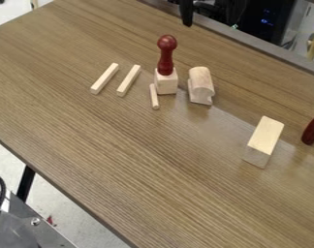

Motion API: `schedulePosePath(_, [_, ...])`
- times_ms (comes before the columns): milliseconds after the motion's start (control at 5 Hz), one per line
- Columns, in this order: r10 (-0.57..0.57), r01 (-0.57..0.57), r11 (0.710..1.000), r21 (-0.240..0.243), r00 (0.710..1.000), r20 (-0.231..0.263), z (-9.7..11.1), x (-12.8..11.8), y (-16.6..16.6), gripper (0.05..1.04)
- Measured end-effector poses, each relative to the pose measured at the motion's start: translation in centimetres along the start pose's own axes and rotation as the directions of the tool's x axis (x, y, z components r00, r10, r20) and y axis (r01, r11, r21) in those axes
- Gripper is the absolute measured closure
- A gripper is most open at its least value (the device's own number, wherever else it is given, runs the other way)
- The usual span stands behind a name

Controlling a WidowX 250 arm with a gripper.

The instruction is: Put the red cheese to the top of block

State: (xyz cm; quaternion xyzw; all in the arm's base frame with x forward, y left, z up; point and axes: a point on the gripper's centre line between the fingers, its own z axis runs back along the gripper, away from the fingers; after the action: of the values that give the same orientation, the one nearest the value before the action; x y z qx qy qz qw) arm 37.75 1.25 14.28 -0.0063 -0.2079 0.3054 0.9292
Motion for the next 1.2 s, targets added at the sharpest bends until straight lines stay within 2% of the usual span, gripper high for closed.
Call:
schedulePosePath(200, [-0.006,0.007,1.000,0.024,0.999,-0.033,-1.2,-0.8,0.3,0.084])
schedulePosePath(400, [-0.060,0.061,0.998,0.023,0.997,-0.056,-1.5,-2.1,-0.5,0.084])
schedulePosePath(600, [-0.159,0.161,0.987,0.014,0.980,-0.118,-2.4,-4.6,-2.4,0.084])
schedulePosePath(1200, [-0.379,0.372,0.925,-0.077,0.903,-0.203,-3.0,-10.7,-6.7,0.084])
